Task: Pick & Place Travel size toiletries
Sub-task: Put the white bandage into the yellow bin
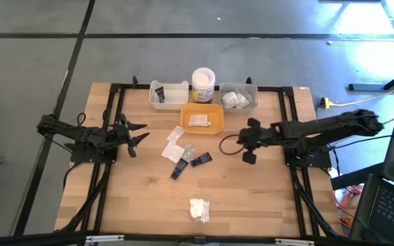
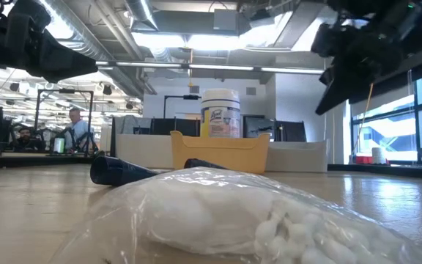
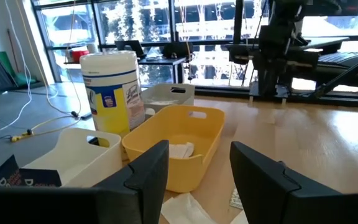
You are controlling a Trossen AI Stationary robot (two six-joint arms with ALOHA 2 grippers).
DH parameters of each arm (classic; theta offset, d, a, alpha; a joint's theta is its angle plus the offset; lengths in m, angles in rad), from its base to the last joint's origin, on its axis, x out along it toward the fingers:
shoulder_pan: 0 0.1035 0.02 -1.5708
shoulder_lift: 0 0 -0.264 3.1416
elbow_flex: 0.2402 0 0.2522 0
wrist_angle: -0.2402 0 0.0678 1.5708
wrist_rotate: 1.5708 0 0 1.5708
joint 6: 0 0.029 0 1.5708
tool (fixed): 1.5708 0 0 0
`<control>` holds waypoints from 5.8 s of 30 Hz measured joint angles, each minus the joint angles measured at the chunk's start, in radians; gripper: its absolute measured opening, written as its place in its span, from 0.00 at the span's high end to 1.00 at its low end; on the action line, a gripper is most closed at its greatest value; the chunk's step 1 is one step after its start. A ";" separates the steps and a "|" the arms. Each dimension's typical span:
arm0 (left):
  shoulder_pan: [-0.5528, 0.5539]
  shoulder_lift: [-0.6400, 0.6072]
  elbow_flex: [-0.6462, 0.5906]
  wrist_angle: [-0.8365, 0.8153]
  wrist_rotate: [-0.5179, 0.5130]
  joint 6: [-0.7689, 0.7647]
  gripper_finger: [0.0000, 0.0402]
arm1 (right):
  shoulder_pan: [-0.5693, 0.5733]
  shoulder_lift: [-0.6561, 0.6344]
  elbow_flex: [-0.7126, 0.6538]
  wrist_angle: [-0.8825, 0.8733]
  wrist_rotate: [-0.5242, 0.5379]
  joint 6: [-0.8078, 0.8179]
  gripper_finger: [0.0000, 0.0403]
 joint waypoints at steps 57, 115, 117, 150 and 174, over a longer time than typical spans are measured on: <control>0.000 0.616 0.151 0.254 0.180 0.008 0.58 | -0.119 -0.729 -0.364 0.255 -0.095 -0.213 0.82; 0.354 1.742 0.949 -0.357 0.683 0.368 0.58 | -0.119 -0.729 -0.364 0.255 -0.097 -0.213 0.60; 0.354 1.751 0.949 -0.358 0.683 0.370 0.58 | -0.119 -0.729 -0.364 0.255 -0.097 -0.213 0.60; 0.376 1.797 0.951 -0.350 0.747 0.409 0.81 | -0.118 -0.729 -0.364 0.255 -0.095 -0.213 0.58; 0.294 1.759 0.980 -0.417 0.669 0.394 0.99 | -0.119 -0.729 -0.364 0.255 -0.096 -0.213 0.69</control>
